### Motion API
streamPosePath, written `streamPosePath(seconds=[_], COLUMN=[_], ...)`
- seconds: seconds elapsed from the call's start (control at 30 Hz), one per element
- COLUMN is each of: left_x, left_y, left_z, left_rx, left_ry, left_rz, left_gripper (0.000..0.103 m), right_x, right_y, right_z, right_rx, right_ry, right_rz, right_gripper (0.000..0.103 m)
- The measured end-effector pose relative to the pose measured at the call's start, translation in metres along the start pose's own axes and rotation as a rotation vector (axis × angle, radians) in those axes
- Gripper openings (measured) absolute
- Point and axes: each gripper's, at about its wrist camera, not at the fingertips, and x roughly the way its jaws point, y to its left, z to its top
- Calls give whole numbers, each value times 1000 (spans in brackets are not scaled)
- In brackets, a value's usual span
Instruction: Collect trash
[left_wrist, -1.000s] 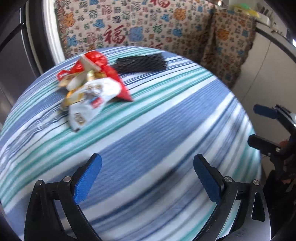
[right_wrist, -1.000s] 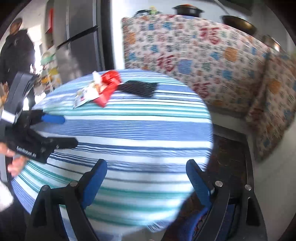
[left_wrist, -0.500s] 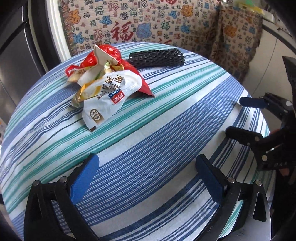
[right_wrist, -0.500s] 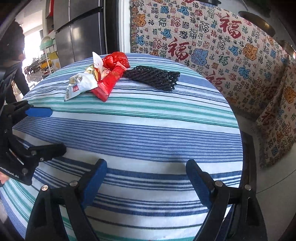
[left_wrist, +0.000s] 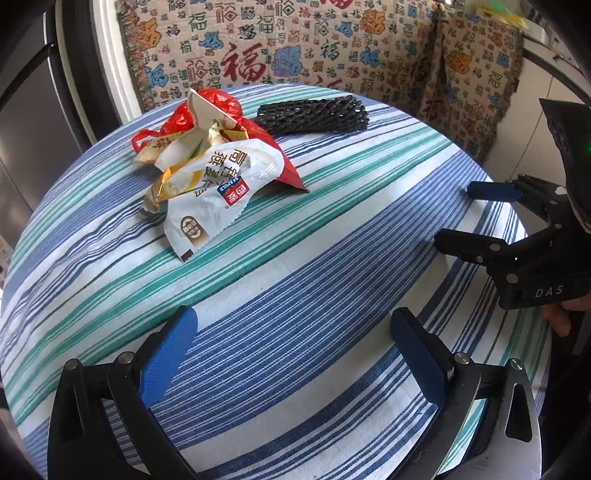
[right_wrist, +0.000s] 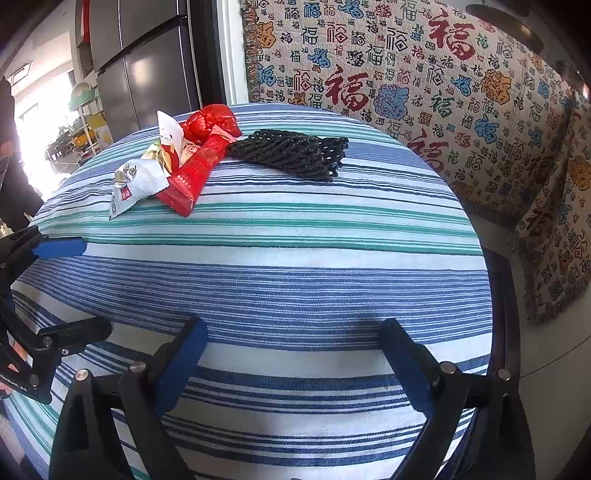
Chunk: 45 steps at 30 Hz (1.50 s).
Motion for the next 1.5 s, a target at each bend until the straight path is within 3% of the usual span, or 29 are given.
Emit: streamPosePath(seconds=[0.13,0.23,0.3,0.4,0.57,0.63,0.67,0.7,0.8,0.9,1.03,1.1,1.13,1.2,1.23,1.3,1.33,1.43,1.5], left_x=[-5,-16,-15,6,21,25,26,24,9,-14,-39,-42,-42,-36,-34,-30,-28,-19,-17], left_y=[14,40,54,58,54,51,51,50,53,59,82,93,96,95,93,89,90,93,99], left_z=[2,22,41,64,81,83,83,81,70,50,11,-4,-8,-10,-11,-13,-13,-14,-15], left_rx=[1,4,14,106,226,249,247,242,179,75,-198,-285,-296,-266,-244,-208,-196,-207,-237], left_ry=[-4,-73,-92,-40,-80,-76,-62,-62,-54,-44,-28,-71,-93,-97,-93,-89,-85,-59,-61], left_rz=[-19,-22,-96,-126,-139,-159,-153,-119,-124,-63,2,18,15,22,25,32,38,50,44], left_gripper=[102,102,102,102,102,92,69,62,53,53,53,58,61,79,82,87,87,87,87], right_x=[0,0,0,0,0,0,0,0,0,-1,-1,-1,-1,-5,-9,-15,-13,2,15], right_y=[0,0,0,0,0,1,0,0,1,1,1,2,3,10,14,21,25,28,27], right_z=[0,0,1,1,1,1,1,1,3,2,2,3,3,6,9,20,30,57,77], right_rx=[1,0,1,0,0,1,1,1,1,1,0,-1,-4,-9,-4,44,73,144,201], right_ry=[0,0,0,0,0,1,0,0,0,1,1,3,4,-30,-64,-110,-104,-79,-78], right_rz=[1,-1,-1,-2,-2,-2,-1,0,-1,-1,-1,-5,-12,-50,-50,20,57,133,148], right_gripper=[97,97,97,97,97,97,97,97,97,97,97,97,96,95,95,95,90,62,54])
